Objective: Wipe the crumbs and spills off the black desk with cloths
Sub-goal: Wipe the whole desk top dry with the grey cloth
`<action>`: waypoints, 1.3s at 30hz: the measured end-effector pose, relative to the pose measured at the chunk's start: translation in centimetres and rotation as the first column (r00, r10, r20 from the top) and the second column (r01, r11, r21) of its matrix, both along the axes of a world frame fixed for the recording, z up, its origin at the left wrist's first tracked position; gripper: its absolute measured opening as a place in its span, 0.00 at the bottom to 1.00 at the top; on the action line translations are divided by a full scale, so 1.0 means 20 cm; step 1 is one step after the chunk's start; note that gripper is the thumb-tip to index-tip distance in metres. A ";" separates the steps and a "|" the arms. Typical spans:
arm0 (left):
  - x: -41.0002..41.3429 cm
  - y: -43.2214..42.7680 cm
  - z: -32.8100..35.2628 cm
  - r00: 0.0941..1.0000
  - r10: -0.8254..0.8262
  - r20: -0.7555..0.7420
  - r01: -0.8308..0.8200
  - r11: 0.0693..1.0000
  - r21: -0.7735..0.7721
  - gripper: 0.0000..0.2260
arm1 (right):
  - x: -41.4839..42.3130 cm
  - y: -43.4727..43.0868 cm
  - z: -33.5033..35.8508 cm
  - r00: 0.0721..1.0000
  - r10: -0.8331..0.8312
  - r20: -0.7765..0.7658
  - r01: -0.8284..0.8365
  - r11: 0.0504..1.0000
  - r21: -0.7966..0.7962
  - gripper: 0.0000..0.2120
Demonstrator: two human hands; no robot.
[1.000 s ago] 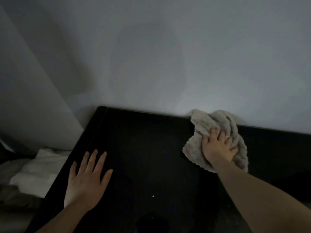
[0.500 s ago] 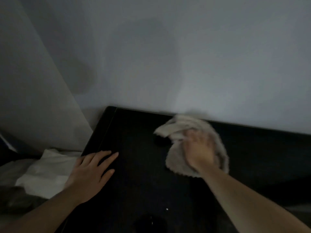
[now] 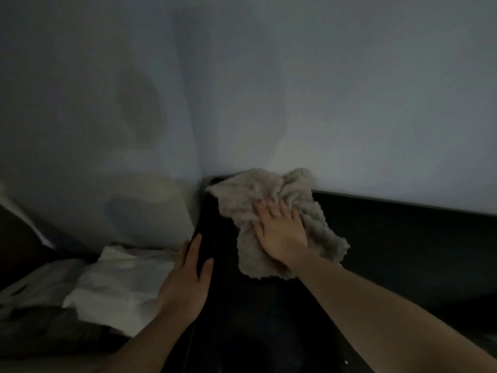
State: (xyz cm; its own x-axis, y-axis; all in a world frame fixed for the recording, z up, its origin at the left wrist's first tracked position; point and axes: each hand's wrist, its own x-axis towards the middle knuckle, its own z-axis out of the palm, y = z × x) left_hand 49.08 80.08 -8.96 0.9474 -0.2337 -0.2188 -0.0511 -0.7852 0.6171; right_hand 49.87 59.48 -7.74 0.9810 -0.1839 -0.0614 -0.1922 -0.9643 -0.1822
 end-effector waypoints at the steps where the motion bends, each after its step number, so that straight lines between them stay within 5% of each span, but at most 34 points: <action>1: 0.01 0.01 -0.01 1.000 -0.006 -0.011 0.006 1.000 -0.015 0.25 | 0.09 0.02 -0.02 0.995 -0.086 -0.044 0.087 0.996 0.034 0.27; 6: 0.05 0.04 -0.06 0.999 -0.041 0.017 0.043 0.985 -0.169 0.23 | 0.37 0.24 0.01 0.942 -0.298 -0.156 0.308 0.951 0.040 0.25; 10: 0.08 0.06 -0.11 1.000 0.017 0.021 -0.010 0.952 -0.306 0.20 | 0.28 0.32 -0.01 0.984 -0.151 -0.092 0.152 0.988 0.001 0.24; 16: 0.02 0.05 -0.07 0.967 0.244 -0.067 -0.252 0.956 -0.153 0.21 | -0.17 0.50 -0.02 0.996 0.088 -0.024 -0.088 0.996 -0.008 0.24; 20: -0.10 0.00 0.00 0.971 0.122 0.205 -0.127 0.992 0.013 0.21 | -0.43 0.52 -0.03 0.967 0.228 -0.114 -0.232 0.972 -0.024 0.30; 25: -0.29 -0.08 0.03 0.946 -0.286 0.149 0.174 0.843 0.509 0.28 | -0.60 0.16 0.03 0.979 -0.032 -0.203 0.041 0.998 0.040 0.28; 33: -0.45 0.01 0.01 0.858 -0.469 0.212 0.280 0.771 0.572 0.25 | -1.04 -0.17 0.05 0.753 -0.615 -0.233 0.628 0.778 -0.025 0.30; 36: -0.51 0.13 0.01 0.837 -0.522 0.164 0.378 0.769 0.516 0.31 | -1.06 0.06 0.06 0.764 -0.605 -0.225 0.626 0.779 0.033 0.30; 39: -0.54 0.22 0.01 0.831 -0.523 0.188 0.383 0.785 0.488 0.29 | -1.04 0.43 0.05 0.902 -0.389 -0.188 0.411 0.907 0.096 0.30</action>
